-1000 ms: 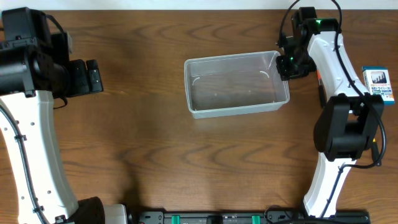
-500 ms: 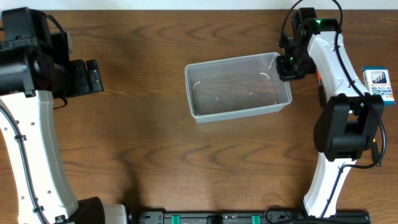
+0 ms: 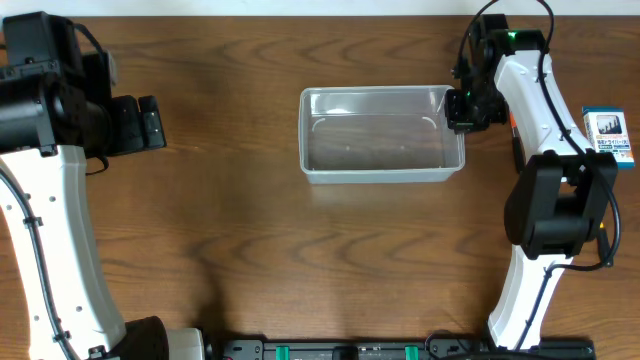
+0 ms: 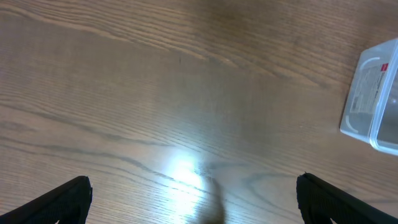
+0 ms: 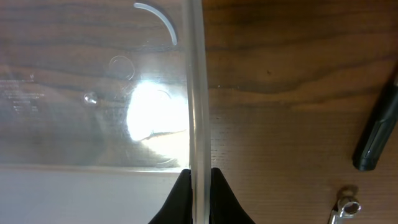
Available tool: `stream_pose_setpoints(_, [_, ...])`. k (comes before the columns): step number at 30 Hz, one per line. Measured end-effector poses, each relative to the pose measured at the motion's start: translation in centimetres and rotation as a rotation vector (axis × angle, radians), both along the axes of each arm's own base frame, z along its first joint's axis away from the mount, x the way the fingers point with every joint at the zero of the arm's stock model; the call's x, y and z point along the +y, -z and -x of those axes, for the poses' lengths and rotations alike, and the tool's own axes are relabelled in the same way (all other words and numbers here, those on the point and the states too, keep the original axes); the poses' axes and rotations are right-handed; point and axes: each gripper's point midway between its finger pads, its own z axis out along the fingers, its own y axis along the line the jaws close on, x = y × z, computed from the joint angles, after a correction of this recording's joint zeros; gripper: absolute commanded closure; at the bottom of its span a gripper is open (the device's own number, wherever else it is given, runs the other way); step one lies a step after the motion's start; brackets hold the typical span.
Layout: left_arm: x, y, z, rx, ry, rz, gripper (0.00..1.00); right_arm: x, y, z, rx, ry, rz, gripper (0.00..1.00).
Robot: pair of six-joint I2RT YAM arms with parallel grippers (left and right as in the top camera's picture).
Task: Pack container
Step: 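Open the right gripper and release the container wall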
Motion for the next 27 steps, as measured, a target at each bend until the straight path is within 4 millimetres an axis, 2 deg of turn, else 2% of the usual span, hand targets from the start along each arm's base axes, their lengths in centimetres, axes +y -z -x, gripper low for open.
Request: stream_pose_setpoints(27, [0.00, 0.00, 0.00, 0.000, 0.000, 0.000, 0.02, 0.06, 0.00, -0.06, -0.003, -0.022, 0.001, 0.95])
